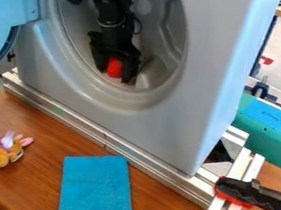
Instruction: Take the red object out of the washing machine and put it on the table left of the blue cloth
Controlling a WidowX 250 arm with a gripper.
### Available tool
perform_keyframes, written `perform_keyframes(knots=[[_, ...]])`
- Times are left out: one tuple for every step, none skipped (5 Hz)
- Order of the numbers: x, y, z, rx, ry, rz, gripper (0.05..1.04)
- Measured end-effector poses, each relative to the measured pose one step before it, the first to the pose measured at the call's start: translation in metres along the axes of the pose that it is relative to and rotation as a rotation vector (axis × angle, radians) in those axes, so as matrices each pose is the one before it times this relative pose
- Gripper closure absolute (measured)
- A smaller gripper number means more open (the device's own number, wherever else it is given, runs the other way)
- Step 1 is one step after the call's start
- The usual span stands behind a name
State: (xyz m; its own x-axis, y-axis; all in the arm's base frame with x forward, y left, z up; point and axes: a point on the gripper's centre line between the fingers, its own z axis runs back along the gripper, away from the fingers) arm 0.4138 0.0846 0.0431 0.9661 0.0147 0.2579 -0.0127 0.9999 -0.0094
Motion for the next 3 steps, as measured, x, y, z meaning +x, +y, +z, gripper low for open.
perform_keyframes(knots=[[0.00398,0.00072,-0.00234,-0.0015,-0.0004,0.0113,0.117],[0.00043,0.00146,0.00075,0.0156,-0.0373,0.0280,0.301],[-0.01475,0.00156,0.01179,0.0313,-0.0144,0.0336,0.304]])
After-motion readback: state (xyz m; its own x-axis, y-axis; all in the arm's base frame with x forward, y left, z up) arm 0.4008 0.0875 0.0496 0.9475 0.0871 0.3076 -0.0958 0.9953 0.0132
